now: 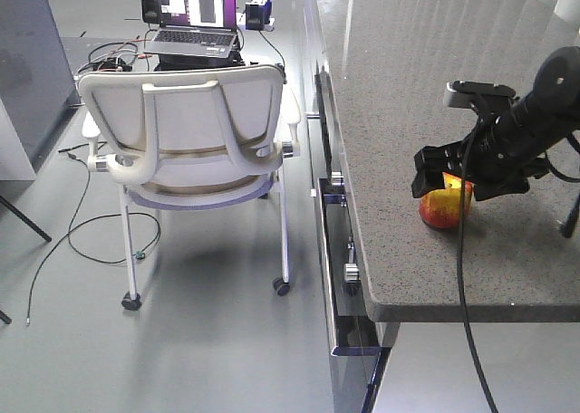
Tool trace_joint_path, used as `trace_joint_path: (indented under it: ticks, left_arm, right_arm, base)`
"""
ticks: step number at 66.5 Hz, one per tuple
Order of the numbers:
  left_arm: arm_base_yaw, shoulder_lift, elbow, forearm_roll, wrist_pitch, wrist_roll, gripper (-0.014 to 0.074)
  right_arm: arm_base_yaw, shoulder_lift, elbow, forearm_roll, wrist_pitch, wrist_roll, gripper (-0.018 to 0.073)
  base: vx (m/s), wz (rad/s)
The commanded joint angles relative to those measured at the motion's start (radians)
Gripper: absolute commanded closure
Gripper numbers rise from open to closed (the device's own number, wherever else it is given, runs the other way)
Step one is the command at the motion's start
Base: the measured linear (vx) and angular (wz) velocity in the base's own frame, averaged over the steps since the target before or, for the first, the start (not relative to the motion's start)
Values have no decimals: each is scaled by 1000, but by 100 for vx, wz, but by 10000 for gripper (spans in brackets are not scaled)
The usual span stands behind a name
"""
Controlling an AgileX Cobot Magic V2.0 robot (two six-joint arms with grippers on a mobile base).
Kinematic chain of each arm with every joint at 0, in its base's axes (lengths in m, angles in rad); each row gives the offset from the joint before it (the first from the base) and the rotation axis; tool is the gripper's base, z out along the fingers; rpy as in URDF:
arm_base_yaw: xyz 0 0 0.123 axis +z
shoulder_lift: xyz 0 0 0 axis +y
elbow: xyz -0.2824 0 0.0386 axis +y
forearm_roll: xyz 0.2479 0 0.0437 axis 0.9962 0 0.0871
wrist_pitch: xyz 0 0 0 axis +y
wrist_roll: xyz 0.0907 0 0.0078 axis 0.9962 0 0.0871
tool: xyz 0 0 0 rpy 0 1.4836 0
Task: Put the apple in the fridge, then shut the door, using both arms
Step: 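Lower the right gripper over the red-yellow apple and close on it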
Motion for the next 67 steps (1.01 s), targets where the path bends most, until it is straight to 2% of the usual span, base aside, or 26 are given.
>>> trace_joint_path:
  ticks: [1,20,50,67]
  left_arm:
    - [3,-6,26,-8,-77,-8,603]
    - [3,-6,26,-8,-77,-8,603]
    - [3,-6,26,-8,-77,-8,603]
    - [3,-6,26,-8,-77,-8,603]
  right_arm:
    - [1,-2,-73,-7,-3,18,-89]
    - [1,84,-147,-60,57,52,-48]
    - [1,72,-148,-63,102,69,301]
    - [38,-61,-146,-66,190,-18,402]
  base:
    - [0,0]
    - [0,0]
    - [0,0]
    - [0,0]
